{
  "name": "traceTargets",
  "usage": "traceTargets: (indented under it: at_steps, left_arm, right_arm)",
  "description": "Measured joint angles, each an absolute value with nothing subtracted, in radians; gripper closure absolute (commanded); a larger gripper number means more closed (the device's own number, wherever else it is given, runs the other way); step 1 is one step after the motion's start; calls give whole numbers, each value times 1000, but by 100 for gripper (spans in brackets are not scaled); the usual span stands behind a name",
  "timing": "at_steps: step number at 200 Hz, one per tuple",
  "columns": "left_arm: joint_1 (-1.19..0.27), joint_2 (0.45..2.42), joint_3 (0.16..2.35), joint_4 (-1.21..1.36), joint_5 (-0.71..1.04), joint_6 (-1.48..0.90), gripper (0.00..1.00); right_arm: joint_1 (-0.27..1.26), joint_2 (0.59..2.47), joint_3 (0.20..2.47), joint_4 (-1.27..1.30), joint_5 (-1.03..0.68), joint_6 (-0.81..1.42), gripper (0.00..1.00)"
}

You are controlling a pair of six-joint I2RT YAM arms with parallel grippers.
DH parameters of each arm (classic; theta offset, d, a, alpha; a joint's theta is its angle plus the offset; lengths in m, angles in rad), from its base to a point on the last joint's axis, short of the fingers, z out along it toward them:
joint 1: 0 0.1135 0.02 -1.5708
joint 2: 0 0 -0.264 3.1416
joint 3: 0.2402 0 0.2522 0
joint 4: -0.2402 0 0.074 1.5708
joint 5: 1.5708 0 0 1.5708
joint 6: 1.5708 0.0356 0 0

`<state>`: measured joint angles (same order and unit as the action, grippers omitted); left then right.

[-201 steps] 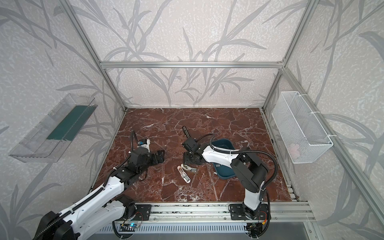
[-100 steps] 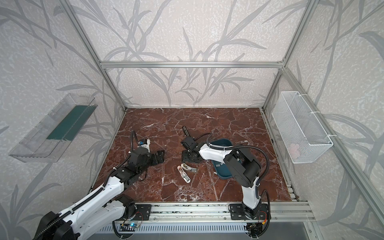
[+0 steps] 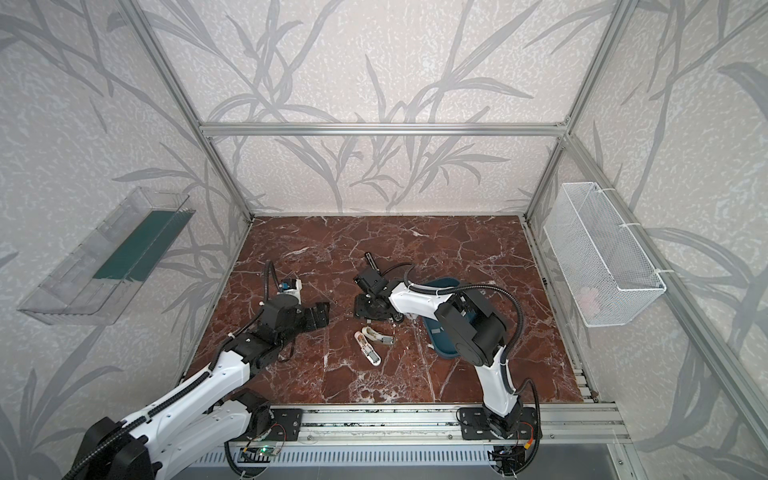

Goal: Load the staples into the stapler

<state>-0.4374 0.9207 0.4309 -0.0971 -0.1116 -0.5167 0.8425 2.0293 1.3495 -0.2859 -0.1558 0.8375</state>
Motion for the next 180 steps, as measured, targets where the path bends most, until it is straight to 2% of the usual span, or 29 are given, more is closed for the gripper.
traceTargets:
  at_steps: [79, 127, 180]
  left_arm:
    - [-437, 920, 431, -97, -112, -515, 1]
    - [-437, 918, 431, -97, -126, -514, 1]
    - [-422, 890, 419, -97, -176, -511, 1]
  right_arm:
    - [857, 2122, 1506, -372, -183, 765, 44]
    - [863, 2127, 1633, -574, -73, 604, 44]
    - [864, 2125, 1641, -720, -21, 518, 45]
